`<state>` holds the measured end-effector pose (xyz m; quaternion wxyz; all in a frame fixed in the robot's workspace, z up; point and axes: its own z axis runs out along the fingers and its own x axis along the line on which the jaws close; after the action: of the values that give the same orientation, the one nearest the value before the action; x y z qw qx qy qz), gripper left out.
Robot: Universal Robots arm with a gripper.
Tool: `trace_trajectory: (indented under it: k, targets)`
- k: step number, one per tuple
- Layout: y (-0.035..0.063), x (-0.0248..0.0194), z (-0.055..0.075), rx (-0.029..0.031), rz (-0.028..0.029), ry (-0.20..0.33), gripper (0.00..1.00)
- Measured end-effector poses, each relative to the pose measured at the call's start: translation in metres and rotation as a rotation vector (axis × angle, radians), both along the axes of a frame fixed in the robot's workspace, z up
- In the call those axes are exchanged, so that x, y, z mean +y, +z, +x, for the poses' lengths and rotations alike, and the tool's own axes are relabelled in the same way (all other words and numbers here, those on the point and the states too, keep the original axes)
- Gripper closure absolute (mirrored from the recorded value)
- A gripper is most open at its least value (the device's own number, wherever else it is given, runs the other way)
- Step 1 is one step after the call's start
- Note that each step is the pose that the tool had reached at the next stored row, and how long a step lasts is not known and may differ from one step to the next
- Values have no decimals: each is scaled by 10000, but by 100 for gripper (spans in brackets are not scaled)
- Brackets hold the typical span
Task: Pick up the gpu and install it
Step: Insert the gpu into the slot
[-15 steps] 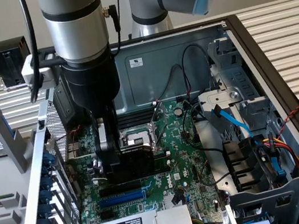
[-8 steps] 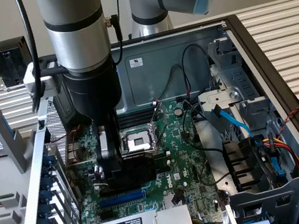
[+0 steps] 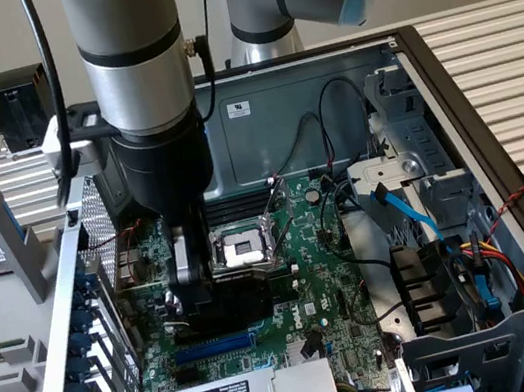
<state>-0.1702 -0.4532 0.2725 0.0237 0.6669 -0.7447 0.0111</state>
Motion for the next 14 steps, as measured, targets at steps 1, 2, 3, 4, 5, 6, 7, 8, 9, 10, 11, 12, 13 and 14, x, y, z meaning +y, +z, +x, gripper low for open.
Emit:
trace_trajectory:
  k: [1,2,3,4,5,6,7,8,9,10,11,12,13,14]
  targets:
    - [-6,0,-7,2,1,-9,73]
    - [-14,0,-9,4,2,-12,73]
    - [-22,0,-9,15,1,-11,73]
    - [-26,4,-9,19,0,-12,73]
    - [-29,8,-9,24,0,-12,73]
    - [-31,16,-10,25,1,-13,73]
    - [-32,32,-10,25,2,-13,73]
    - [-33,50,-9,25,0,-10,73]
    - [-34,65,-9,25,-5,-4,73]
    - [-35,72,-9,24,-3,-2,73]
    - [-35,71,-9,25,-4,-2,73]
    - [-35,71,-9,25,-5,-1,73]
    - [-35,70,-10,25,-4,0,73]
    - [-35,69,-10,26,-4,-1,73]
